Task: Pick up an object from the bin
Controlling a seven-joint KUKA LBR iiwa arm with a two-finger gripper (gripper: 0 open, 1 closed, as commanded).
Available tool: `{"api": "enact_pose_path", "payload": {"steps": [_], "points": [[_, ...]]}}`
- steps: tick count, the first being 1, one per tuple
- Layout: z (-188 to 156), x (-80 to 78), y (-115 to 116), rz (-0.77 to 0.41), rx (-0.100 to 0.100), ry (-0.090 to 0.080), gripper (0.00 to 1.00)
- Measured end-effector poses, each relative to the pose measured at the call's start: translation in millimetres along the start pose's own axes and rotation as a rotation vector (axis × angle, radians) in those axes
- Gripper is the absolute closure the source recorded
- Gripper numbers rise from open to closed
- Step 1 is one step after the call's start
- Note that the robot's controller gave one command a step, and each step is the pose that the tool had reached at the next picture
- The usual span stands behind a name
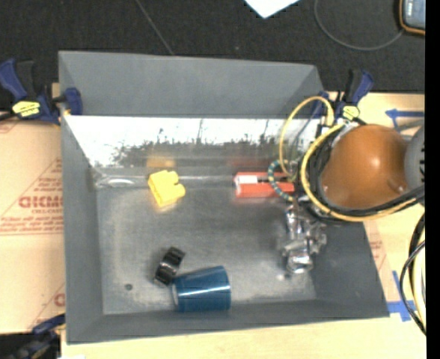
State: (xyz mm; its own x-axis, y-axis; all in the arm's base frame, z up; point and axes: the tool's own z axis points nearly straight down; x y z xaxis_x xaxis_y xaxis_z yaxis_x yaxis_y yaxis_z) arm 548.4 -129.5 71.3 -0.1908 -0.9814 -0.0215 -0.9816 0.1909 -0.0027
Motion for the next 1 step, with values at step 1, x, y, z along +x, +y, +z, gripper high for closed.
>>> {"api": "enact_pose_path", "payload": {"steps": [1], "points": [[0.3,0.7,0.2,0.001,-0.001,0.001,1.00]]}}
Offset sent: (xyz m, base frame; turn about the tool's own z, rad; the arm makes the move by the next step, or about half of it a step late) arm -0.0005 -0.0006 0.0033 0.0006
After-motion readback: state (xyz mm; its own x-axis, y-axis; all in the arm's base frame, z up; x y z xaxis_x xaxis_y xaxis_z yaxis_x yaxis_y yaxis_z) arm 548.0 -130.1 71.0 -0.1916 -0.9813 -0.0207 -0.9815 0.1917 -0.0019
